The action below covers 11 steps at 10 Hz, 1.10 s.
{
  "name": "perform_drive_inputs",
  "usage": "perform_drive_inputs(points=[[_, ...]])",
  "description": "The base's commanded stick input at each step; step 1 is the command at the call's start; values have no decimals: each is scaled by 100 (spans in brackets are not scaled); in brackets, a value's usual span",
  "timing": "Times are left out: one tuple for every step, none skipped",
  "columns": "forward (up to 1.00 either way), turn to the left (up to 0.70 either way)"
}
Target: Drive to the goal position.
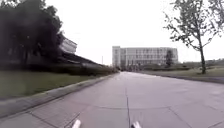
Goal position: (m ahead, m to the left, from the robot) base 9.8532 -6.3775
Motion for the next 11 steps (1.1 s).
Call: perform_drive_inputs(points=[[70,0],[70,0],[70,0],[70,0],[70,0],[70,0],[70,-1],[70,-1],[70,-2],[70,-9],[70,-14]])
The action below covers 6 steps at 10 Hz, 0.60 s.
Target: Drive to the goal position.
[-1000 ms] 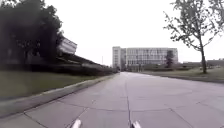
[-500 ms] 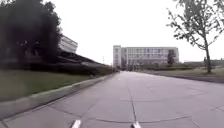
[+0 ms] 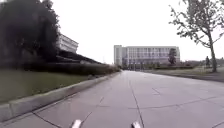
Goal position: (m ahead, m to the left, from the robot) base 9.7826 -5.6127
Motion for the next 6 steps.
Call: perform_drive_inputs(points=[[70,-14],[70,-14],[70,-13],[70,-2],[70,0],[70,0]])
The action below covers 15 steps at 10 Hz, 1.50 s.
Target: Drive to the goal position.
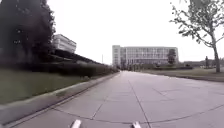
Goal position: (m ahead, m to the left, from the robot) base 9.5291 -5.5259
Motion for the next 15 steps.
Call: perform_drive_inputs(points=[[70,0],[70,0],[70,0],[70,0],[70,0],[70,0],[70,0],[70,0],[70,0],[70,0],[70,0],[70,0],[70,0],[70,0],[70,0]])
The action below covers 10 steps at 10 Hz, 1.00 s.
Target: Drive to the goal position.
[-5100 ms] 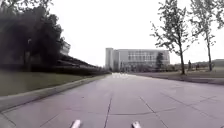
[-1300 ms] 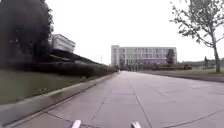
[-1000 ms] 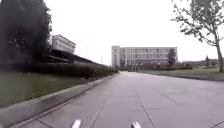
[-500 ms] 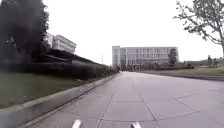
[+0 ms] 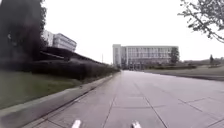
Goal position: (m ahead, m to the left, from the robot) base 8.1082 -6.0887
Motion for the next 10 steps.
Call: perform_drive_inputs(points=[[70,0],[70,0],[70,0],[70,0],[70,0],[70,0],[70,0],[70,0],[70,-12],[70,-14]])
